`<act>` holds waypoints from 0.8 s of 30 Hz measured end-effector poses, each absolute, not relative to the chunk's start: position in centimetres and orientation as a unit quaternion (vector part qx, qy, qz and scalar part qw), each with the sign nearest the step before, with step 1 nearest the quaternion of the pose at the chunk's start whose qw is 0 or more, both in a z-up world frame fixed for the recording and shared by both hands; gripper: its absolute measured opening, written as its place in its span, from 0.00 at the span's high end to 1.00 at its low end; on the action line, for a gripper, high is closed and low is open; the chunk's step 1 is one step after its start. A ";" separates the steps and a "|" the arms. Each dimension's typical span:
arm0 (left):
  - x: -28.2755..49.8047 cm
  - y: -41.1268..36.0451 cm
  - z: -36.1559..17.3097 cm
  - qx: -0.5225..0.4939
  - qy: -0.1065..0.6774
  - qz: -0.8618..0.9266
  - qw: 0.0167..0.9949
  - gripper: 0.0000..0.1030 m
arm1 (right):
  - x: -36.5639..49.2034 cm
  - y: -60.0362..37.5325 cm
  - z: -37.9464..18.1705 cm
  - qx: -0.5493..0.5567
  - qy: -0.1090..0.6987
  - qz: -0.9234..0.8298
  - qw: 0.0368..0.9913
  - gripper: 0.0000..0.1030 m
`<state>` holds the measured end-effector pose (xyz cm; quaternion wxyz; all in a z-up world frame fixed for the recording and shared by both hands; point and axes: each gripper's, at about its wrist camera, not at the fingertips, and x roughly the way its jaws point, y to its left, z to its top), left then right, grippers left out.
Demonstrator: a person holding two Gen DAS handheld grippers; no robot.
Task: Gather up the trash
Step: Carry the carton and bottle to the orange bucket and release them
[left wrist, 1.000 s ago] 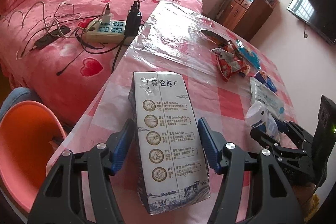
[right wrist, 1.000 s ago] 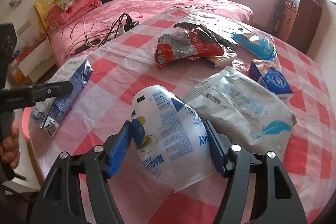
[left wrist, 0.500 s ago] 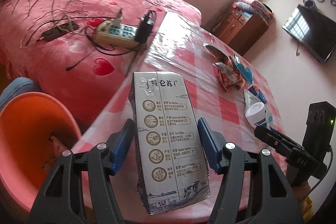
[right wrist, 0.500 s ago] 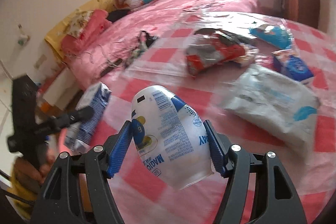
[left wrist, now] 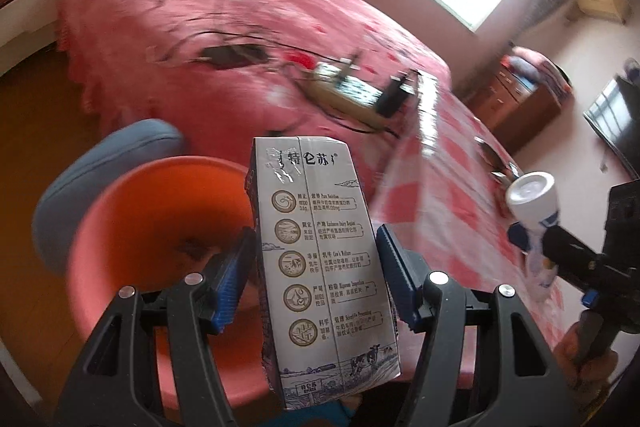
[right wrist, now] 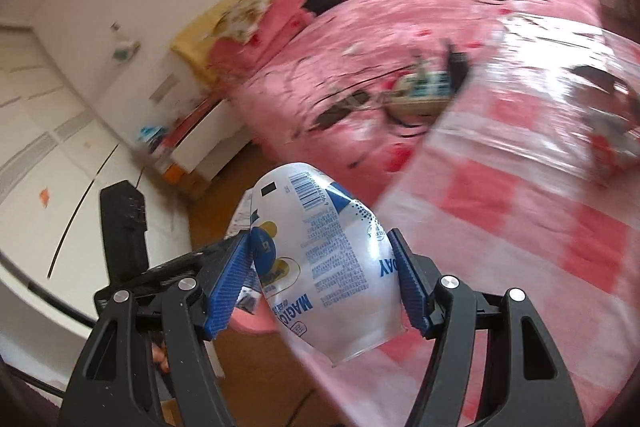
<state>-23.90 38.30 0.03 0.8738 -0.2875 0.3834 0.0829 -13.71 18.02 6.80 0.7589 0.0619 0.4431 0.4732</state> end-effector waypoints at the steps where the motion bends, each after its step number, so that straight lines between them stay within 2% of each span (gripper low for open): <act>1: -24.4 39.1 -0.2 -0.291 0.383 0.093 0.872 0.39 | -13.9 18.9 6.9 0.057 0.442 0.479 0.756 0.34; 9: -26.7 43.5 -2.6 -0.312 0.390 0.146 0.854 0.37 | -15.2 26.6 6.4 0.007 0.445 0.518 0.731 0.32; 11: -26.8 44.2 -3.4 -0.310 0.401 0.165 0.846 0.26 | -15.3 27.5 5.8 0.000 0.454 0.503 0.736 0.15; 13: -27.1 45.0 -3.8 -0.306 0.408 0.200 0.837 0.21 | -15.1 27.5 5.6 0.010 0.461 0.498 0.734 0.15; 24: -26.6 44.9 -3.1 -0.287 0.403 0.220 0.841 0.19 | -13.8 21.2 6.8 0.024 0.407 0.405 0.818 0.11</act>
